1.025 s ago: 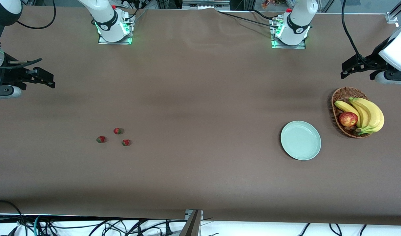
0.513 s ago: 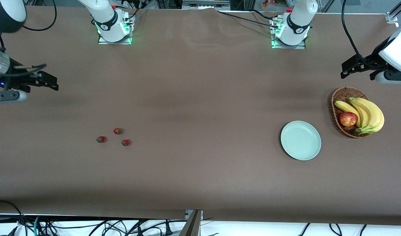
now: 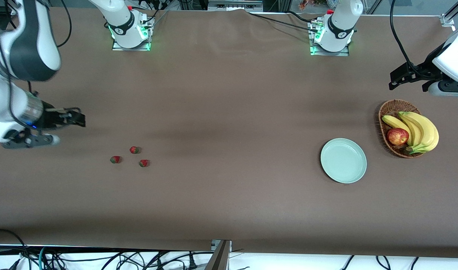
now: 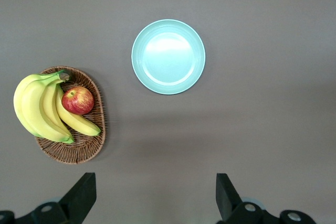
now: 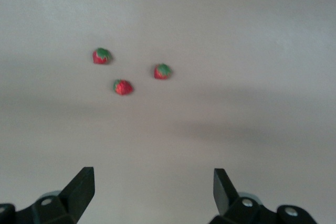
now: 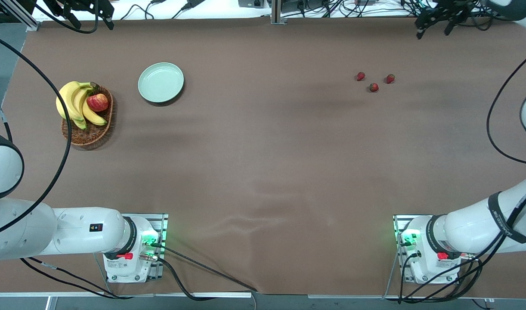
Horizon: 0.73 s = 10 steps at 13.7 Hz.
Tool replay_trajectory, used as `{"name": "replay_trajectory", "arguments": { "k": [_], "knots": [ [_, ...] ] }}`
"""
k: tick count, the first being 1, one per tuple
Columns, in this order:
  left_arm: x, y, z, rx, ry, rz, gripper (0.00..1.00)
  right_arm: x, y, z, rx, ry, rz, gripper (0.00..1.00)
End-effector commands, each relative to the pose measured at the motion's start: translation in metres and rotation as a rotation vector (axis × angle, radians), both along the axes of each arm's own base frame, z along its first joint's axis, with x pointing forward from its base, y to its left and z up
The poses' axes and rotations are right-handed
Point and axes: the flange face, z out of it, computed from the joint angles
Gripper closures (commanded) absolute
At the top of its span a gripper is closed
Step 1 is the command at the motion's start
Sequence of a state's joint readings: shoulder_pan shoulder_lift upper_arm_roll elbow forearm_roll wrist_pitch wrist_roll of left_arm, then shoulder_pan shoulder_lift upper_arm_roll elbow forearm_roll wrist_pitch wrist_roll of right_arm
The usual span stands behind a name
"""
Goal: Collect all strawberries into plate
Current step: 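Reach the right gripper down toward the three strawberries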
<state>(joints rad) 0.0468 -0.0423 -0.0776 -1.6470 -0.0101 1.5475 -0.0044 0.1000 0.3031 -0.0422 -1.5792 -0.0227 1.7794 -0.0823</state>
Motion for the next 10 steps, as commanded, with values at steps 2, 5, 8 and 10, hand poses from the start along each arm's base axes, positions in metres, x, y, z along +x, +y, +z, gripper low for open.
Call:
{"name": "replay_trajectory", "arguments": {
  "k": [2, 5, 8, 10],
  "knots": [
    [-0.003, -0.003, 0.003, -0.002, -0.003, -0.006, 0.00, 0.027, 0.065, -0.052, 0.008, -0.061, 0.080, 0.00],
    [-0.003, -0.003, 0.003, 0.000, -0.002, -0.006, 0.00, 0.046, 0.095, -0.110, 0.019, -0.139, 0.119, 0.00],
    [-0.003, 0.000, 0.002, -0.002, 0.000, -0.001, 0.00, 0.054, 0.098, -0.169, 0.046, -0.135, 0.099, 0.00],
    [-0.003, 0.000, 0.003, 0.000, -0.002, -0.001, 0.00, 0.055, 0.103, -0.200, 0.103, -0.119, 0.053, 0.00]
  ]
}}
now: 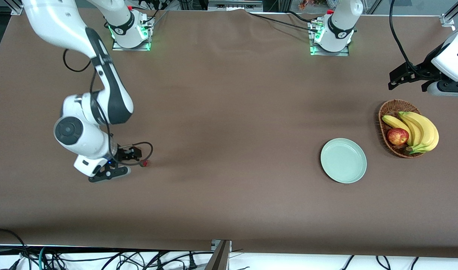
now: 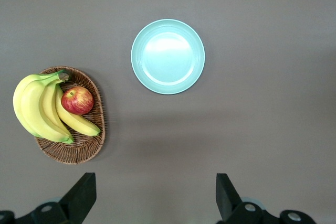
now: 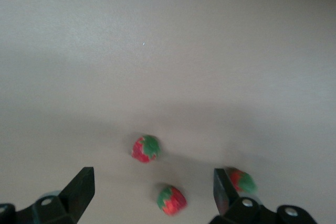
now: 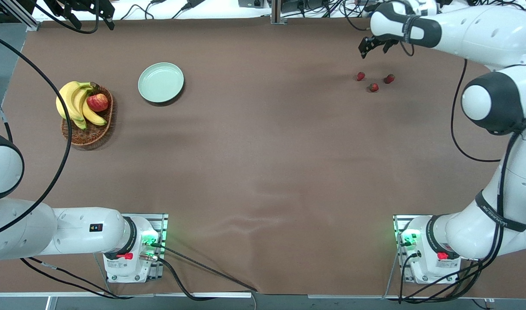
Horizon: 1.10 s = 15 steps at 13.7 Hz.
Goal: Collect all strawberries into plate
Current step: 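Grasp one strawberry with the right gripper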
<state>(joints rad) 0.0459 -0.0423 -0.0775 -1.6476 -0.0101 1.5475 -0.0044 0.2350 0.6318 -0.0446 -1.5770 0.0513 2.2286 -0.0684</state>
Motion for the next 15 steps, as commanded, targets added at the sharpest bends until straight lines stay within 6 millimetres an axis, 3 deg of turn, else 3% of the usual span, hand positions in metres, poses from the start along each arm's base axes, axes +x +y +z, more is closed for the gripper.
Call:
{"name": "replay_trajectory", "arguments": {
  "k": [1, 4, 13, 15],
  "knots": [
    [-0.003, -0.004, 0.004, 0.001, -0.004, -0.008, 0.00, 0.007, 0.002, -0.030, 0.038, 0.002, -0.032, 0.00],
    [-0.005, -0.031, 0.006, 0.067, -0.013, -0.072, 0.00, 0.002, 0.000, -0.059, 0.030, 0.030, -0.033, 0.00],
    [-0.007, -0.022, 0.007, 0.058, -0.002, -0.049, 0.00, -0.004, 0.002, -0.085, 0.020, 0.069, -0.031, 0.00],
    [-0.007, -0.027, 0.009, 0.057, -0.007, -0.057, 0.00, -0.005, 0.004, -0.088, 0.018, 0.071, -0.027, 0.06]
  ]
}}
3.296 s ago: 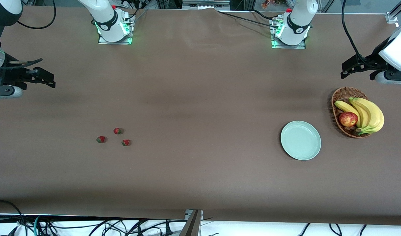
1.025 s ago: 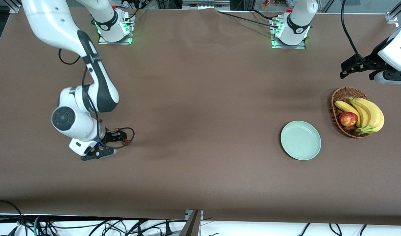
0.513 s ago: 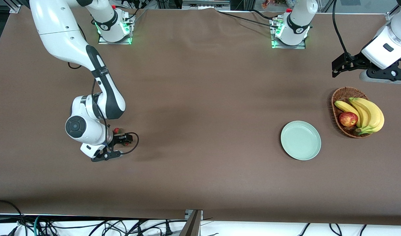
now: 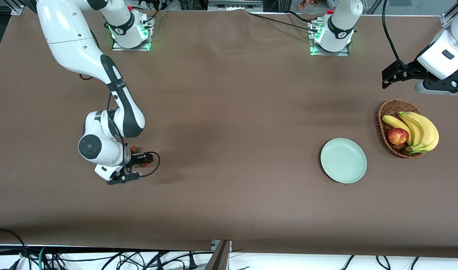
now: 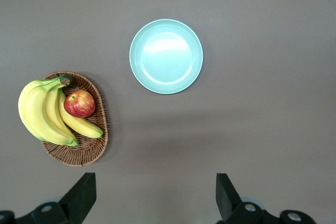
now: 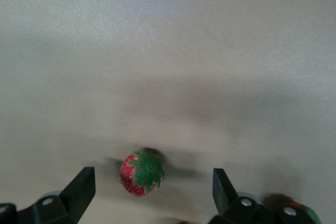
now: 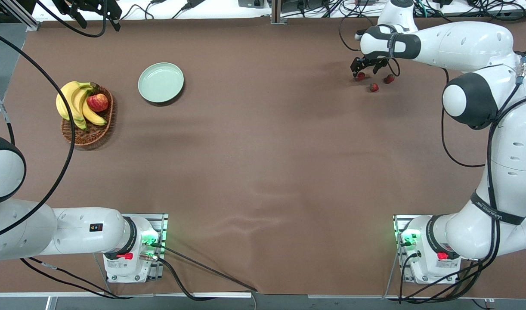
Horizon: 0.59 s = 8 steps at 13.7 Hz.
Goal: Collect all strawberries into plate
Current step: 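Grasp one strawberry with the right gripper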
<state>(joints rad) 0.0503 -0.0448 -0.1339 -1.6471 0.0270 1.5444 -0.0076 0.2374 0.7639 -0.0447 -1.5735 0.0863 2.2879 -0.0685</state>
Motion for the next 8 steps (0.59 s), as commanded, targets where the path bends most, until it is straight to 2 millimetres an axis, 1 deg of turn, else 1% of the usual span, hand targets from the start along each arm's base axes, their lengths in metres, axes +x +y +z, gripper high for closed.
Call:
{"name": "replay_trajectory", "arguments": {
  "k": [1, 2, 3, 4, 6, 8],
  "knots": [
    [-0.0043, -0.0020, 0.0079, 0.017, -0.006, -0.007, 0.00, 0.0010, 0.0056, -0.0035, 0.012, 0.002, -0.003, 0.16],
    [-0.0042, -0.0012, 0.0079, 0.017, -0.006, -0.005, 0.00, -0.0002, 0.0108, -0.0035, 0.013, 0.002, 0.004, 0.29],
    [-0.0042, -0.0004, 0.0079, 0.017, -0.006, -0.004, 0.00, -0.0006, 0.0119, -0.0036, 0.013, 0.003, 0.007, 0.43],
    [-0.0037, -0.0004, 0.0071, 0.017, -0.004, -0.004, 0.00, -0.0006, 0.0119, -0.0036, 0.012, 0.003, 0.009, 0.54],
    [-0.0042, -0.0004, 0.0079, 0.017, -0.006, -0.004, 0.00, 0.0002, 0.0110, -0.0020, 0.012, 0.002, 0.009, 0.73],
    [-0.0039, -0.0020, 0.0071, 0.017, -0.004, -0.007, 0.00, 0.0000, 0.0110, -0.0022, 0.012, 0.003, 0.009, 0.85]
  ]
}}
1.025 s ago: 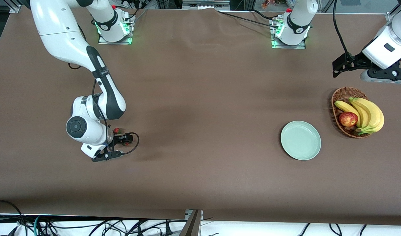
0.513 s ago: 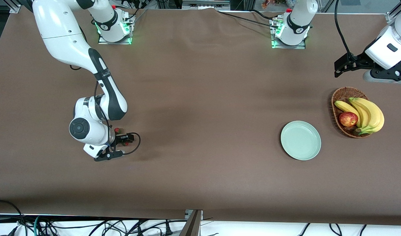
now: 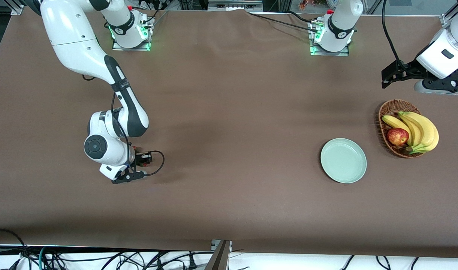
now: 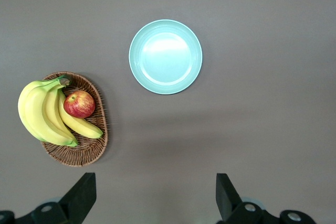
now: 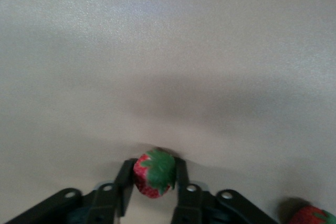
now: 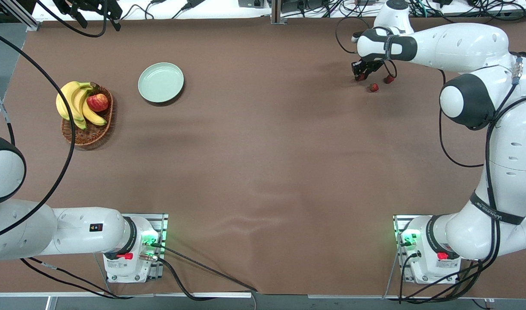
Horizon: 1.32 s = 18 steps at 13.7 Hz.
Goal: Collect all strawberries into plate
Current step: 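Grasp one strawberry with the right gripper, then carry the strawberry to mid-table and release it with the right gripper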
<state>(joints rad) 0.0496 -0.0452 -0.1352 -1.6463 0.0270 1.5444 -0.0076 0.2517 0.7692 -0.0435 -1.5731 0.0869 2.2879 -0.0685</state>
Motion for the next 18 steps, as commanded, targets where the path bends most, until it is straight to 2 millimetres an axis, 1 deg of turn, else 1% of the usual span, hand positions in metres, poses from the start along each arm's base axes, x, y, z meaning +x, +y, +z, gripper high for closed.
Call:
{"name": "replay_trajectory", "arguments": {
  "k": [1, 3, 4, 5, 6, 7, 9, 10, 11, 14, 15, 16, 18],
  "knots": [
    [-0.004, -0.001, 0.006, 0.017, -0.003, -0.005, 0.00, 0.003, 0.001, 0.002, 0.012, -0.003, -0.005, 0.88],
    [-0.004, -0.001, 0.007, 0.017, -0.004, -0.005, 0.00, 0.006, 0.007, 0.012, 0.021, -0.016, -0.003, 0.88],
    [-0.004, -0.001, 0.007, 0.017, -0.004, -0.005, 0.00, 0.003, 0.029, 0.016, 0.029, -0.023, 0.026, 0.87],
    [-0.003, -0.001, 0.006, 0.017, -0.003, -0.005, 0.00, -0.001, 0.062, 0.023, 0.034, -0.039, 0.061, 0.87],
    [-0.003, -0.001, 0.006, 0.017, -0.003, -0.005, 0.00, -0.005, 0.093, 0.030, 0.038, -0.055, 0.040, 0.87],
    [-0.003, -0.001, 0.006, 0.017, -0.003, -0.005, 0.00, -0.011, 0.122, 0.033, 0.037, -0.062, -0.026, 0.87],
    [-0.003, -0.001, 0.006, 0.017, -0.003, -0.005, 0.00, -0.029, 0.182, 0.032, 0.044, -0.069, -0.115, 0.87],
    [-0.003, -0.001, 0.005, 0.017, -0.001, -0.005, 0.00, -0.040, 0.206, 0.030, 0.045, -0.066, -0.167, 0.87],
    [-0.002, -0.001, 0.005, 0.017, -0.004, -0.005, 0.00, -0.049, 0.232, 0.033, 0.056, -0.078, -0.217, 0.86],
    [0.005, -0.001, 0.002, 0.019, -0.004, -0.021, 0.00, -0.090, 0.318, 0.013, 0.063, -0.076, -0.301, 0.86],
    [0.010, -0.003, -0.001, 0.020, -0.002, -0.022, 0.00, -0.100, 0.339, 0.004, 0.068, -0.078, -0.336, 0.86],
    [0.015, -0.005, -0.001, 0.021, -0.001, -0.024, 0.00, -0.107, 0.357, 0.001, 0.093, -0.097, -0.359, 0.86],
    [0.016, -0.004, 0.006, 0.019, -0.013, -0.022, 0.00, -0.119, 0.377, 0.002, 0.134, -0.123, -0.384, 0.86]
  ]
}}
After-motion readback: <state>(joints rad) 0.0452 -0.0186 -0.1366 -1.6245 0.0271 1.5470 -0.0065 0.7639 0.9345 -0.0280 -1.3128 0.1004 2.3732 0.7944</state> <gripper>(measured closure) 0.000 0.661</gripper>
